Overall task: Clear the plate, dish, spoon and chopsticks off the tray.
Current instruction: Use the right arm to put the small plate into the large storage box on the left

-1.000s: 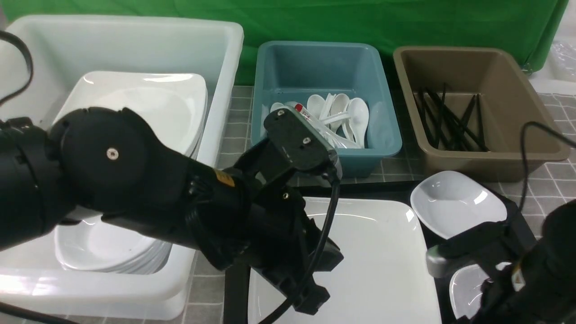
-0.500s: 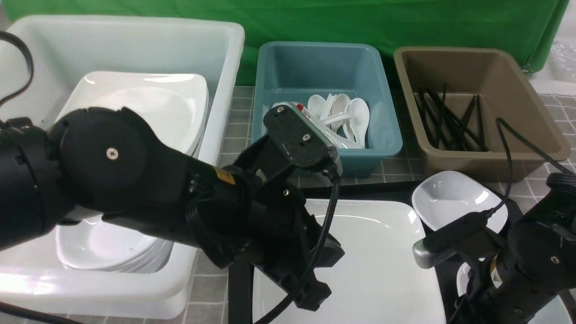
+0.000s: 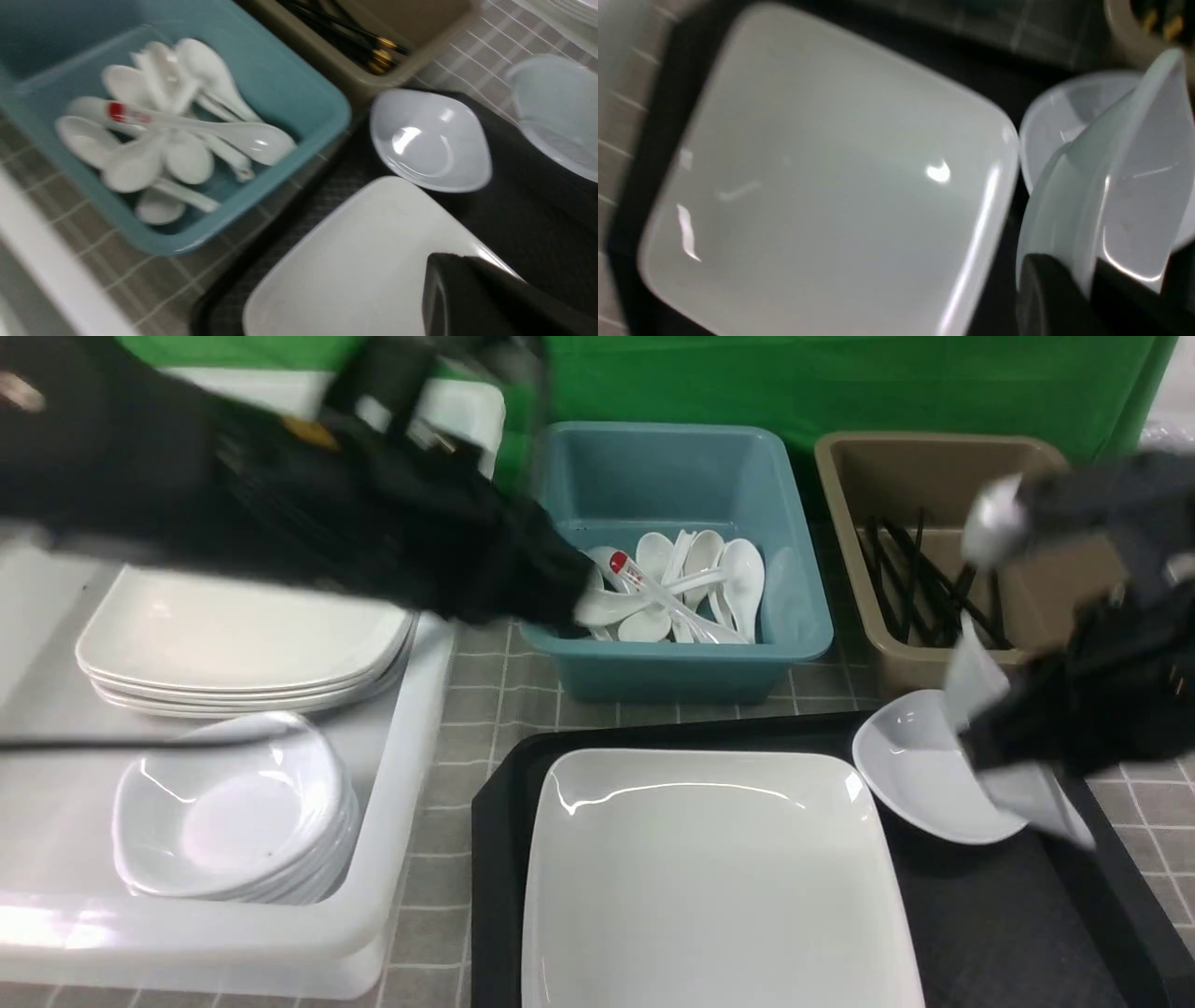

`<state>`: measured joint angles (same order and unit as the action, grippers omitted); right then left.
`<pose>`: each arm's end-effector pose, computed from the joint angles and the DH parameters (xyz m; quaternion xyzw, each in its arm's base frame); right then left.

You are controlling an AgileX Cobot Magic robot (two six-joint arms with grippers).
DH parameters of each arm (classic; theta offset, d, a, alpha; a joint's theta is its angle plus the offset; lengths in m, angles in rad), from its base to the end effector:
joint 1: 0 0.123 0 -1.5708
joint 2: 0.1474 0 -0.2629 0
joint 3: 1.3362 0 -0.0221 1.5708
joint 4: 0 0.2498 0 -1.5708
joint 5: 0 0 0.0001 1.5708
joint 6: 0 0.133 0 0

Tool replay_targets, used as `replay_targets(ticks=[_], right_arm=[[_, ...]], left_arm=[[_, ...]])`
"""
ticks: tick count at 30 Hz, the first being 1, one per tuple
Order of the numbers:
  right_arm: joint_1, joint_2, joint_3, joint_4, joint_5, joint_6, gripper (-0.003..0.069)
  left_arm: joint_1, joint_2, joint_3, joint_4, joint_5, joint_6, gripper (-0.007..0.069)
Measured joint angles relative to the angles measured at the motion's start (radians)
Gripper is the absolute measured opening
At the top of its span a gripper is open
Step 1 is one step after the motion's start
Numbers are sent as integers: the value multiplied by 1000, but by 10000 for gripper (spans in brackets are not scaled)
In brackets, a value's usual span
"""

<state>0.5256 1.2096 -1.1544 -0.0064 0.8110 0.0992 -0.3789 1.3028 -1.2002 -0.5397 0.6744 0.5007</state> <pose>0.2492 0.1438 0.3165 -0.1963 0.9015 0.1157 0.3679 0.2826 -0.1585 0.3293 0.2650 0.8388 -0.2139 0.4248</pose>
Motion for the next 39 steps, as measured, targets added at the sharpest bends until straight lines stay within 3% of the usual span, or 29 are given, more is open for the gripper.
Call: replay_targets(ticks=[1,5,12,20,28,31,34,36,39], right_arm=[[0,3,-26,35,-2,-16,68],[58,106,-202,228,-29,-173,68],[299,435,-550,280,-83,-286,68],[466,819,-912,272,-87,-359,68],[485,986,-999,238,-88,-380,78],[485,1008,-1004,237,-91,-380,134],[485,1002,-1006,237,-90,-376,269],[487,980,-1006,237,-69,-370,416],[489,946,-1006,232,-18,-370,510]], left_arm=[[11,-8,-1,3,9,-2,9],[252,-115,-10,35,120,-31,9],[564,-298,-4,43,154,-155,9],[626,-333,43,76,231,-190,9],[628,-330,61,95,282,-182,9],[628,-330,61,97,282,-174,9],[628,-330,61,99,279,-165,9],[628,-330,61,98,269,-164,9],[628,-330,61,96,262,-162,9]])
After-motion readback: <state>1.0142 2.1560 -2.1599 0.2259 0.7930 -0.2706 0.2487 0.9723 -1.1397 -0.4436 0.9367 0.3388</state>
